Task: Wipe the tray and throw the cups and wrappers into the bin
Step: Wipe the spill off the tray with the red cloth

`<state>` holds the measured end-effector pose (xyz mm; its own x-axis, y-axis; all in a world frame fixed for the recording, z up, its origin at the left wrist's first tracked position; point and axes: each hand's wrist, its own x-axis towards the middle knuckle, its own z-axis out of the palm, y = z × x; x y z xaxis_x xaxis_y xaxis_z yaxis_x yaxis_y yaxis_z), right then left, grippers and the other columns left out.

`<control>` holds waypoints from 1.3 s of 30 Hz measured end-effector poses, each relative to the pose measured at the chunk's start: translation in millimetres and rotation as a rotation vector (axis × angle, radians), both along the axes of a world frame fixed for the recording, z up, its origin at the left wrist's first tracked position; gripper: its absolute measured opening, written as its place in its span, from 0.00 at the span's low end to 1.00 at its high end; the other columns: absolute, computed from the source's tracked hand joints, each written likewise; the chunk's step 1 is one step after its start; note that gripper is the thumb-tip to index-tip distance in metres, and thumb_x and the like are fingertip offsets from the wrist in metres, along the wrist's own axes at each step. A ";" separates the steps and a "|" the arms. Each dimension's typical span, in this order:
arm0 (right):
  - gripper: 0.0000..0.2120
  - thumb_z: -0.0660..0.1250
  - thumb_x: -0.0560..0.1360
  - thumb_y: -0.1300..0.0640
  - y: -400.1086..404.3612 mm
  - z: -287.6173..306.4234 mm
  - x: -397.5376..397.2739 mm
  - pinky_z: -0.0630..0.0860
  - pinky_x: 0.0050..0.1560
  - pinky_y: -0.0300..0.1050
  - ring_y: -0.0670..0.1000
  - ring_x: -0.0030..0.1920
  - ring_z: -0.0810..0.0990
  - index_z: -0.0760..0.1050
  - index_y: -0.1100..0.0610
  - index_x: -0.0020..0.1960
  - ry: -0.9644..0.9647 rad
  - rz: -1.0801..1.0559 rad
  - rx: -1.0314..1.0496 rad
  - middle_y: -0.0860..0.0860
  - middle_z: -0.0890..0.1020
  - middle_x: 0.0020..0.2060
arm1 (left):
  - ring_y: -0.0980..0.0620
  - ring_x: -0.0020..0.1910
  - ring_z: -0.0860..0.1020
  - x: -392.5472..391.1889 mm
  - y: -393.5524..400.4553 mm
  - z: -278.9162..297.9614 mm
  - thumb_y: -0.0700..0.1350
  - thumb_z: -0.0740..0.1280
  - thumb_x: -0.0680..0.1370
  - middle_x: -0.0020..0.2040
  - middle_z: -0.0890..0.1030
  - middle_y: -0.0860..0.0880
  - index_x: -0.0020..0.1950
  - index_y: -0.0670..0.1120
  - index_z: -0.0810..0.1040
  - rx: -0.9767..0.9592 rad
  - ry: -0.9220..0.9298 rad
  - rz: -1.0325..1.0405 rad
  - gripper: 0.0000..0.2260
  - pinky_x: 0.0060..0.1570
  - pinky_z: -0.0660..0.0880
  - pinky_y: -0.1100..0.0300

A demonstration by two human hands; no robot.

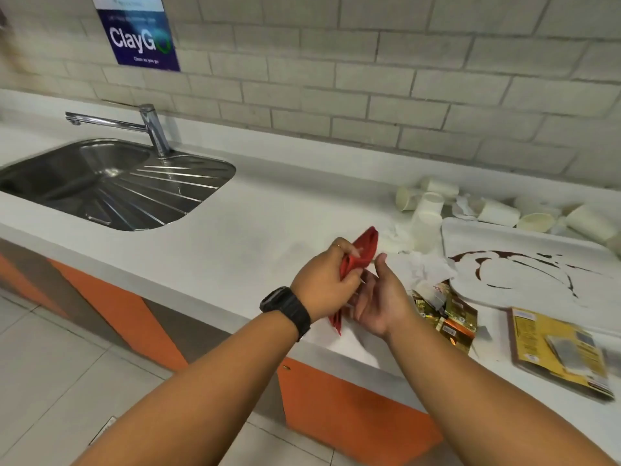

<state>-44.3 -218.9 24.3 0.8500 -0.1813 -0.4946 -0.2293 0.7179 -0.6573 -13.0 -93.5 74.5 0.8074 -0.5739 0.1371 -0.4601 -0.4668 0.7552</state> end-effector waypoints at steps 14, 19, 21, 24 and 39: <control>0.33 0.54 0.77 0.33 -135.3 35.2 -95.2 0.81 0.45 0.60 0.61 0.48 0.84 0.83 0.61 0.50 -0.338 -0.230 0.170 0.61 0.84 0.49 | 0.56 0.70 0.66 -59.7 -110.0 -2.6 0.52 0.65 0.77 0.72 0.66 0.54 0.68 0.53 0.69 -0.065 -0.136 -0.252 0.20 0.68 0.67 0.56; 0.34 0.55 0.72 0.28 -221.3 32.4 -123.9 0.71 0.61 0.69 0.62 0.58 0.80 0.79 0.55 0.58 -0.384 -0.358 0.139 0.59 0.82 0.56 | 0.55 0.66 0.71 -67.4 -173.7 -13.1 0.52 0.64 0.78 0.71 0.68 0.53 0.70 0.53 0.68 0.043 -0.062 -0.245 0.21 0.65 0.70 0.58; 0.35 0.55 0.71 0.26 -255.1 32.4 -132.5 0.72 0.60 0.67 0.60 0.56 0.81 0.79 0.53 0.57 -0.369 -0.393 0.110 0.56 0.83 0.53 | 0.54 0.66 0.71 -68.5 -196.4 -22.6 0.53 0.64 0.78 0.71 0.67 0.53 0.71 0.52 0.67 0.092 -0.030 -0.235 0.21 0.65 0.69 0.58; 0.34 0.58 0.69 0.25 -308.2 30.8 -146.3 0.72 0.62 0.64 0.58 0.53 0.82 0.79 0.53 0.55 -0.327 -0.411 0.069 0.54 0.84 0.51 | 0.51 0.69 0.67 -64.5 -236.7 -40.6 0.55 0.63 0.78 0.72 0.66 0.50 0.72 0.50 0.66 0.231 -0.027 -0.247 0.23 0.68 0.65 0.58; 0.30 0.69 0.67 0.34 -438.8 30.8 -122.2 0.81 0.51 0.48 0.58 0.47 0.83 0.76 0.54 0.59 0.067 -0.112 -0.970 0.55 0.83 0.47 | 0.45 0.76 0.55 -37.9 -284.0 -85.0 0.76 0.55 0.68 0.77 0.57 0.46 0.77 0.43 0.49 0.814 -0.176 0.092 0.49 0.71 0.55 0.39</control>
